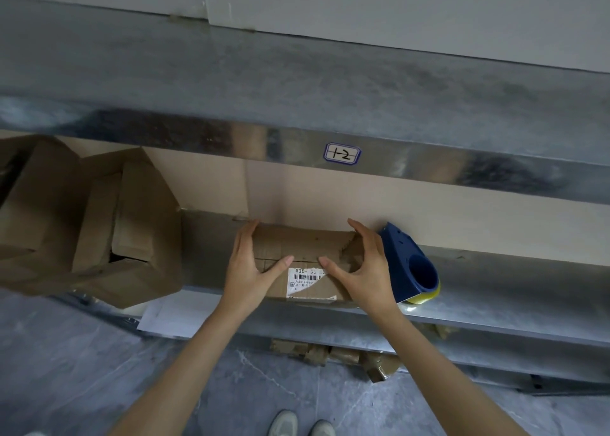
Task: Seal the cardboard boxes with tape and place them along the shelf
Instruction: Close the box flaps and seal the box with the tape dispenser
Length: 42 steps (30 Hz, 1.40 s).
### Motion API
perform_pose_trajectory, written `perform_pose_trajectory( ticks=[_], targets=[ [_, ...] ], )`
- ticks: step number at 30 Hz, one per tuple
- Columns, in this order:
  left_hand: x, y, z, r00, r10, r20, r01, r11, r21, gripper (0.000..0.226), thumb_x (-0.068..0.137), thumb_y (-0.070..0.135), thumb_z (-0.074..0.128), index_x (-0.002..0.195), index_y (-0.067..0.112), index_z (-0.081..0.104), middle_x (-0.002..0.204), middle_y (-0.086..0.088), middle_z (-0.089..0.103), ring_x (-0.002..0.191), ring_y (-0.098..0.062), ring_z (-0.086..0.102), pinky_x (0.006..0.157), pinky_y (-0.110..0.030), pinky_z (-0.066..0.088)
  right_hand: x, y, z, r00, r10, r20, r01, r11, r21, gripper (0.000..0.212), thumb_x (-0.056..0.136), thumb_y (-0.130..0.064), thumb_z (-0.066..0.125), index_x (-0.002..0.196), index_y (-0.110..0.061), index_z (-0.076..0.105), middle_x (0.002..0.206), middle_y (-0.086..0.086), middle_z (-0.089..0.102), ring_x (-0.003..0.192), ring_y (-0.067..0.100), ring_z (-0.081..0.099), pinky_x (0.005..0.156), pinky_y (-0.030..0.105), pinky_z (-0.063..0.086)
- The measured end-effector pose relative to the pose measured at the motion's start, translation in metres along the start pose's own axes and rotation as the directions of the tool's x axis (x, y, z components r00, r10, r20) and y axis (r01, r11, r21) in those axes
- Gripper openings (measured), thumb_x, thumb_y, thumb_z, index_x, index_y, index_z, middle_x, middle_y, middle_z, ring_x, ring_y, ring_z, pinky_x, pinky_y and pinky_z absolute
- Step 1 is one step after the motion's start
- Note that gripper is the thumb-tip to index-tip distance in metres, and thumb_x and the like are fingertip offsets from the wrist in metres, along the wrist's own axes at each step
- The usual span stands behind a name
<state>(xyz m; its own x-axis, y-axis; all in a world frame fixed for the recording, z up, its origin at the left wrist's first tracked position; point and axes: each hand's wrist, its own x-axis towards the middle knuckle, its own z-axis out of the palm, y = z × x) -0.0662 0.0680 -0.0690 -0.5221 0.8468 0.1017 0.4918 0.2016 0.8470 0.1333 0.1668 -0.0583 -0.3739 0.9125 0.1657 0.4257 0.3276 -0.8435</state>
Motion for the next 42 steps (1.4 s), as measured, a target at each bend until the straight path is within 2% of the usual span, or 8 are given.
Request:
perform_pose_trajectory(
  ticks=[7,10,14,22,29,35,38,42],
  targets=[
    [0.004,0.001,0.001,0.998,-0.059,-0.037,0.054,0.992,-0.117,0.087,0.073,0.037,0.086,0.144,0.034,0.036,0.141,0.021,0.041,0.125,0.009,0.035,0.102,-0.017,0.030,0.004,0.001,0.001,0.999,0.045,0.006,-0.045,0.999,-0.017,0.089,0.066,-0.071,0.072,0.141,-0.048,0.030,0.143,-0.017,0.039,0.121,-0.001,0.040,0.091,0.021,0.039],
    [0.004,0.001,0.002,0.998,-0.056,-0.041,0.050,0.990,-0.131,0.082,0.075,0.032,0.085,0.143,0.030,0.039,0.139,0.016,0.045,0.125,0.001,0.041,0.105,-0.024,0.036,0.006,0.001,0.003,0.999,0.045,0.011,-0.044,0.999,-0.028,0.088,0.068,-0.066,0.075,0.140,-0.051,0.028,0.142,-0.015,0.040,0.119,0.001,0.042,0.088,0.020,0.038],
    [0.002,0.001,0.001,0.999,-0.040,-0.023,0.035,0.985,-0.172,0.072,0.080,0.031,0.081,0.140,0.032,0.040,0.136,0.014,0.049,0.125,-0.003,0.047,0.108,-0.035,0.043,0.006,0.004,0.000,0.998,0.064,0.025,-0.065,0.996,0.053,0.087,0.069,-0.063,0.077,0.140,-0.052,0.029,0.140,-0.018,0.041,0.123,0.000,0.042,0.095,0.023,0.039],
    [-0.001,-0.001,-0.005,0.989,-0.095,0.110,0.132,0.904,-0.406,0.069,0.086,0.024,0.074,0.139,0.048,0.037,0.132,0.028,0.050,0.121,0.005,0.052,0.100,-0.030,0.052,-0.001,0.002,-0.005,0.995,0.098,0.034,-0.102,0.976,0.191,0.095,0.070,-0.050,0.082,0.145,-0.047,0.024,0.143,-0.013,0.039,0.133,0.003,0.037,0.102,0.020,0.033],
    [-0.002,-0.004,-0.007,0.985,-0.106,0.138,0.157,0.881,-0.446,0.070,0.086,0.025,0.073,0.142,0.043,0.036,0.137,0.017,0.050,0.124,-0.005,0.054,0.097,-0.033,0.054,-0.002,-0.003,-0.009,0.992,0.084,0.096,-0.100,0.980,0.170,0.092,0.071,-0.047,0.081,0.146,-0.040,0.029,0.141,-0.011,0.043,0.131,0.008,0.040,0.108,0.030,0.036],
    [-0.002,-0.002,-0.007,0.983,-0.109,0.147,0.162,0.893,-0.420,0.071,0.087,0.024,0.073,0.141,0.047,0.033,0.137,0.023,0.046,0.127,-0.002,0.050,0.100,-0.026,0.050,-0.001,-0.005,-0.011,0.990,0.073,0.121,-0.090,0.986,0.138,0.092,0.070,-0.043,0.084,0.145,-0.039,0.031,0.144,-0.012,0.040,0.133,0.006,0.036,0.109,0.028,0.034],
    [-0.001,-0.001,-0.006,0.983,-0.111,0.144,0.164,0.879,-0.448,0.067,0.089,0.021,0.071,0.141,0.044,0.035,0.139,0.014,0.048,0.127,-0.009,0.052,0.100,-0.031,0.051,0.000,-0.005,-0.010,0.990,0.082,0.118,-0.099,0.984,0.149,0.091,0.070,-0.043,0.084,0.144,-0.040,0.031,0.142,-0.013,0.041,0.131,0.006,0.038,0.106,0.024,0.035],
    [-0.005,0.000,-0.005,0.983,-0.125,0.133,0.179,0.801,-0.571,0.056,0.094,0.015,0.063,0.139,0.040,0.042,0.133,0.010,0.057,0.116,-0.009,0.062,0.085,-0.025,0.056,-0.002,-0.005,-0.009,0.991,0.084,0.101,-0.099,0.983,0.157,0.084,0.075,-0.040,0.080,0.145,-0.036,0.033,0.142,-0.011,0.043,0.131,0.007,0.039,0.112,0.037,0.037]
  ],
)
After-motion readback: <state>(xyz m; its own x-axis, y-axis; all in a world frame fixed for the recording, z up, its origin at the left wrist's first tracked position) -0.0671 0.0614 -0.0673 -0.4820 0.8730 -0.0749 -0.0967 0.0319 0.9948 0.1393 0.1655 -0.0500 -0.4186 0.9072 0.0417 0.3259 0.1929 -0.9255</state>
